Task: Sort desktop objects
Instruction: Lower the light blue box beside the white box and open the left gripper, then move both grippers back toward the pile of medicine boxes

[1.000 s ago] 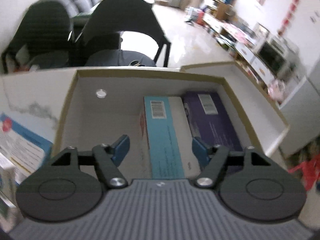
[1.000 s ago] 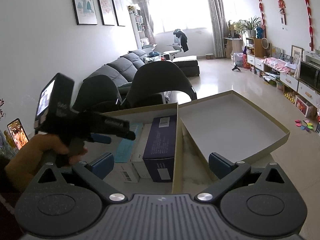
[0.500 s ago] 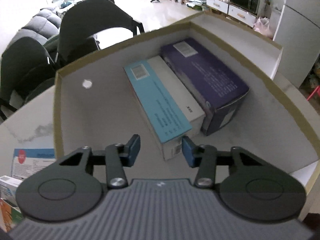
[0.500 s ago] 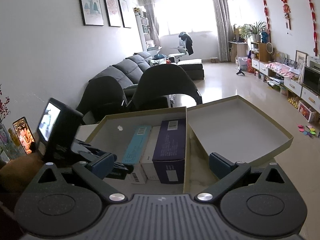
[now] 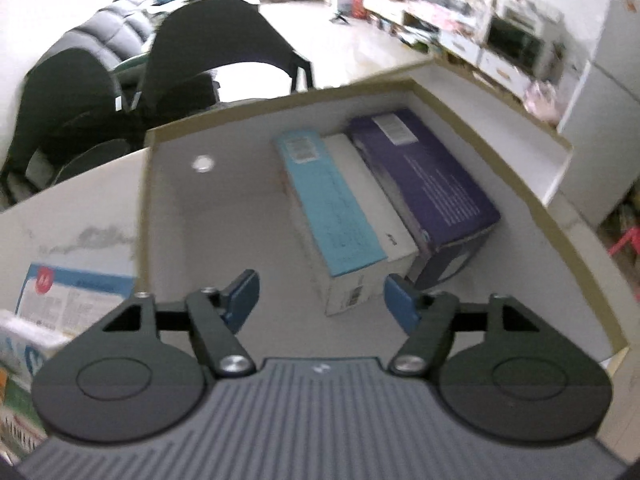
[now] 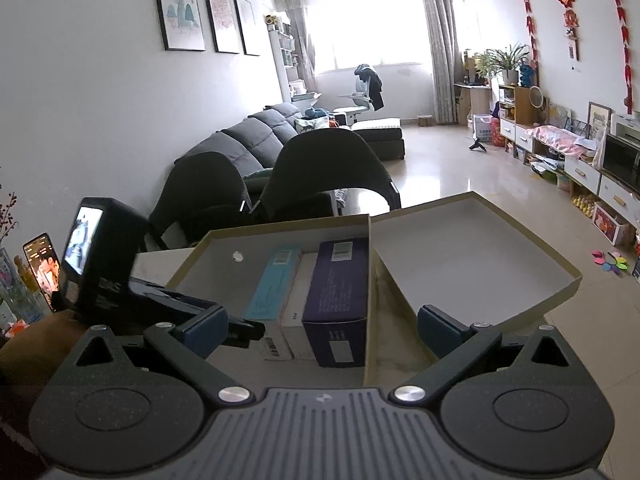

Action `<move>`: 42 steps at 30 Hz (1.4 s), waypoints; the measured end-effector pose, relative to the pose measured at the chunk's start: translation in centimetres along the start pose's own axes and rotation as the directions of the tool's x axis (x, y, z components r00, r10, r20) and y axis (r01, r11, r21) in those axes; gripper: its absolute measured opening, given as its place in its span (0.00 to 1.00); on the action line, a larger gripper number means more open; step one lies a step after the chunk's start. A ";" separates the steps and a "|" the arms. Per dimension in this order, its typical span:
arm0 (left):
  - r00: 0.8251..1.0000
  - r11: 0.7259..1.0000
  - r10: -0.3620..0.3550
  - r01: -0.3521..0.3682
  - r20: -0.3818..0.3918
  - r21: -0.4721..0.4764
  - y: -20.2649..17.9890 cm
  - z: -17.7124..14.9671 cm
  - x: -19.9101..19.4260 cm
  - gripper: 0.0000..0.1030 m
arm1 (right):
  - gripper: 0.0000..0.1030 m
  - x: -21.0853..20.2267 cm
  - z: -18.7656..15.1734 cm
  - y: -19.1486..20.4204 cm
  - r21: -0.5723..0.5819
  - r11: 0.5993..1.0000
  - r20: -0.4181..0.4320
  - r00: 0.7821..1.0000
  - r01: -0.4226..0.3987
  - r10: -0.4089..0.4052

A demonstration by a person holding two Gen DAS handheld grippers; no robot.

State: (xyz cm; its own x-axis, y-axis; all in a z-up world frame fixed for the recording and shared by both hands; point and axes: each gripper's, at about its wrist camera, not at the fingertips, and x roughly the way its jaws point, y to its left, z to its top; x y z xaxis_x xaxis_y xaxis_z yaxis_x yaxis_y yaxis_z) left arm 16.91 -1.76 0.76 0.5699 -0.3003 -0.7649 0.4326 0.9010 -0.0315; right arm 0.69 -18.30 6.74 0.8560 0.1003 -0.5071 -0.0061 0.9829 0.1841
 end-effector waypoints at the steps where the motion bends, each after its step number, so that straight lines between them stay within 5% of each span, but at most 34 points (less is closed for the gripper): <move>1: 1.000 1.000 0.007 -0.007 0.011 -0.024 0.5 -0.1 -0.5 0.76 | 0.98 -0.1 0.0 0.2 -0.004 1.000 0.002 1.000 -0.004 0.004; 9: 0.992 0.977 -0.055 0.077 0.113 -0.201 3.9 -2.1 -4.8 0.87 | 0.99 0.2 -0.4 2.0 -0.028 0.999 -0.012 0.999 -0.030 0.030; 17: 0.973 0.961 0.036 0.029 0.228 -0.275 5.3 -5.5 -10.0 0.96 | 0.99 0.4 -0.9 5.1 -0.087 0.993 -0.034 0.996 -0.085 0.083; 24: 0.965 0.928 0.153 -0.067 0.211 -0.366 7.9 -11.0 -13.5 0.98 | 0.99 0.0 -1.9 8.5 -0.099 0.985 -0.038 0.990 -0.142 0.138; 31: 0.950 0.863 0.250 -0.133 0.184 -0.487 11.9 -16.5 -15.5 0.99 | 0.99 0.1 -3.7 15.2 -0.243 0.946 -0.083 0.976 -0.215 0.200; 40: 0.934 0.744 0.336 -0.181 0.125 -0.644 18.0 -21.1 -18.2 0.99 | 0.99 4.0 -3.8 24.0 -0.344 0.850 -0.181 0.916 -0.400 0.358; 42: 0.930 0.719 0.350 -0.186 0.117 -0.670 18.6 -21.8 -18.7 0.99 | 0.98 4.8 -4.1 25.0 -0.354 0.851 -0.201 0.921 -0.387 0.335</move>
State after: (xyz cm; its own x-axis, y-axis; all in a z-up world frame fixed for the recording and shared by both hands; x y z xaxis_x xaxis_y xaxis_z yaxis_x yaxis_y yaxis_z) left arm -0.95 27.43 0.49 0.7628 -0.0009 -0.6467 -0.2630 0.9131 -0.3115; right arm 2.57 7.39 5.47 0.6821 0.4523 -0.5746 -0.5193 0.8528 0.0548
